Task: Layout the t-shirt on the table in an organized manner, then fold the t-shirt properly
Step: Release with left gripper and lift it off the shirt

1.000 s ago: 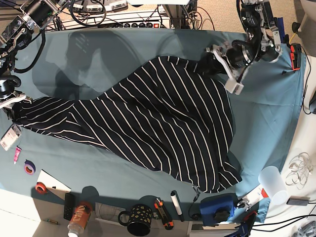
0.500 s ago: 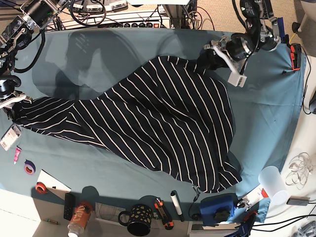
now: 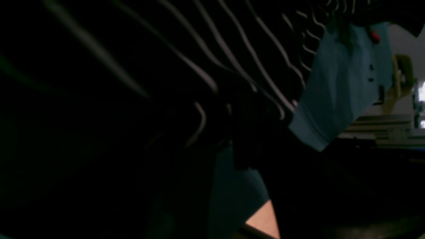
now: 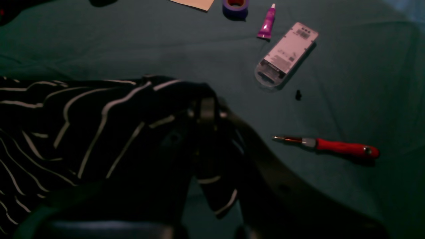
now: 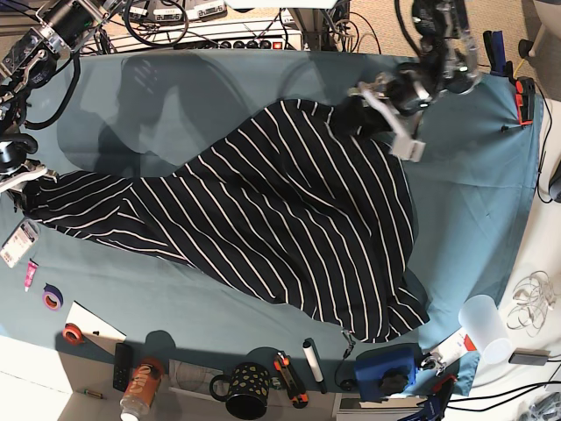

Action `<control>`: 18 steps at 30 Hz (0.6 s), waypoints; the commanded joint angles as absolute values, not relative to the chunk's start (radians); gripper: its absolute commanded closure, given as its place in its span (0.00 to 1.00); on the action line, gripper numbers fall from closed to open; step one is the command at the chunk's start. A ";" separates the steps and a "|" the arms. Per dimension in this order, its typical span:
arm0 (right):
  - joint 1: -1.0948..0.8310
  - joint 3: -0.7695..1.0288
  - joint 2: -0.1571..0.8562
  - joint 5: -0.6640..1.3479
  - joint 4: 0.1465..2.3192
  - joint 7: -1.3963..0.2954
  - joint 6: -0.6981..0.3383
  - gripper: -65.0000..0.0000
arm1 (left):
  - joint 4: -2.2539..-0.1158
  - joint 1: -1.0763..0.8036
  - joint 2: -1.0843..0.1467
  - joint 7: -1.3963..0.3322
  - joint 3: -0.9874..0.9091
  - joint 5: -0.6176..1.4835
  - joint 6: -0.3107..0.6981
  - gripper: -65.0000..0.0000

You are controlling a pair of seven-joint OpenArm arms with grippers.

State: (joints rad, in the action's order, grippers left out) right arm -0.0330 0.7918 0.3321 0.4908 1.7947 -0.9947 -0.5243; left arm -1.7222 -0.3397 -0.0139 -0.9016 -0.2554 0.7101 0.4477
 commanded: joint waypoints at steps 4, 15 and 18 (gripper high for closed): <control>-0.020 0.798 0.358 0.500 1.812 -0.970 -0.527 1.00 | -1.725 -0.346 -0.014 -0.895 -0.186 0.577 0.358 0.83; -0.020 0.798 0.358 0.500 1.812 -0.967 -0.528 1.00 | -1.749 -0.347 -0.015 -1.045 -0.240 0.608 0.357 1.00; -0.020 0.798 0.358 0.500 1.812 -0.966 -0.528 1.00 | -1.786 -0.347 -0.015 -1.114 -0.322 0.699 0.383 1.00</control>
